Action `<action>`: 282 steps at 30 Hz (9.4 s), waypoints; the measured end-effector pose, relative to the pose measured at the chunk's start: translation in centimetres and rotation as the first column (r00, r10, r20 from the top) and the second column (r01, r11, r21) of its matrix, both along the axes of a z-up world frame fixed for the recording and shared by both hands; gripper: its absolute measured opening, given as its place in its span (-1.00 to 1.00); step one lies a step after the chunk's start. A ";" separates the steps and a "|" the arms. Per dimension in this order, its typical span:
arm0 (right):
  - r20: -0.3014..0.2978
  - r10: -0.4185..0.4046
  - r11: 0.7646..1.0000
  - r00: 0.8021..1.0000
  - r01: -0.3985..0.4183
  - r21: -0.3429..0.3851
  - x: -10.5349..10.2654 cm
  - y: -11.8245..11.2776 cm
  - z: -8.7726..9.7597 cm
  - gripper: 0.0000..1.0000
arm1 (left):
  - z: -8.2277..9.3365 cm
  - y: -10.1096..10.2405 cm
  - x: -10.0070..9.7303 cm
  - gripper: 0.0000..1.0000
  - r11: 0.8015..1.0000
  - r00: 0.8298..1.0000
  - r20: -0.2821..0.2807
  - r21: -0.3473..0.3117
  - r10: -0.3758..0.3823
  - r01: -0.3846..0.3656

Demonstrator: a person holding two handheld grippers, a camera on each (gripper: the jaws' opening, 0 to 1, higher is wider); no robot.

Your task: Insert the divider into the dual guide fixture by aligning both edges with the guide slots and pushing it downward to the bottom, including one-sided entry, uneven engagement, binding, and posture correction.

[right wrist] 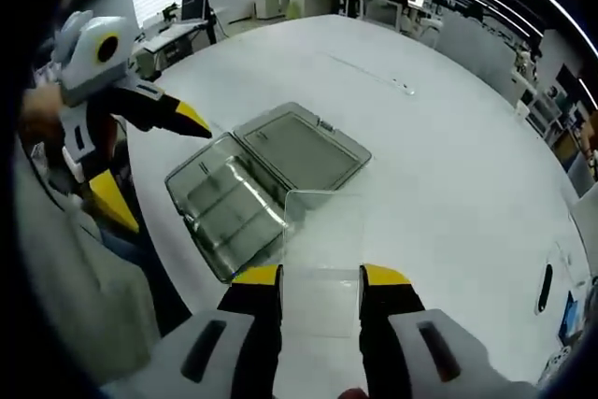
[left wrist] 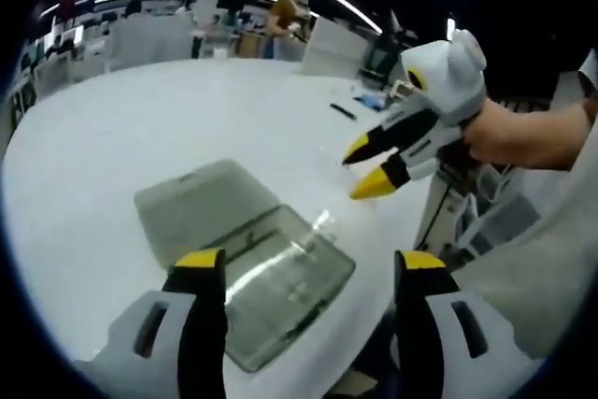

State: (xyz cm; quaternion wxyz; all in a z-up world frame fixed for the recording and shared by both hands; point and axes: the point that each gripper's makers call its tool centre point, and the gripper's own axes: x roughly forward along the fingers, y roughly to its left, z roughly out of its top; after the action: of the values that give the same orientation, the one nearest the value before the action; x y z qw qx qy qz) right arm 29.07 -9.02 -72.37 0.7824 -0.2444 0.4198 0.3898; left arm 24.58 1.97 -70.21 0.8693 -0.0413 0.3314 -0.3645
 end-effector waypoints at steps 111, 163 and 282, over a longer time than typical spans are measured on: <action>-0.069 -0.051 0.941 0.996 0.071 0.332 -4.9 8.6 4.7 -0.46 | 4.5 -0.2 1.3 -1.00 0.782 0.927 -0.242 -0.499 0.288 -0.373; -0.172 0.067 0.818 0.983 0.044 0.574 -4.2 8.3 7.7 -0.31 | 8.5 -0.1 1.0 -1.00 0.818 0.991 -0.127 -0.565 0.046 -0.110; -0.437 0.515 0.539 0.737 0.118 0.834 -8.8 9.3 13.9 -1.00 | 13.5 -0.9 -1.4 -1.00 0.676 0.982 -0.033 -0.729 -0.188 0.105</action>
State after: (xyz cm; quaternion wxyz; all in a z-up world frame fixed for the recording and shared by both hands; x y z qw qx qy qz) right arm 20.23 0.30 -58.51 0.5548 0.2469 0.3951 0.6893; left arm 23.14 1.07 -56.66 0.7317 -0.3730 0.2081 -0.5312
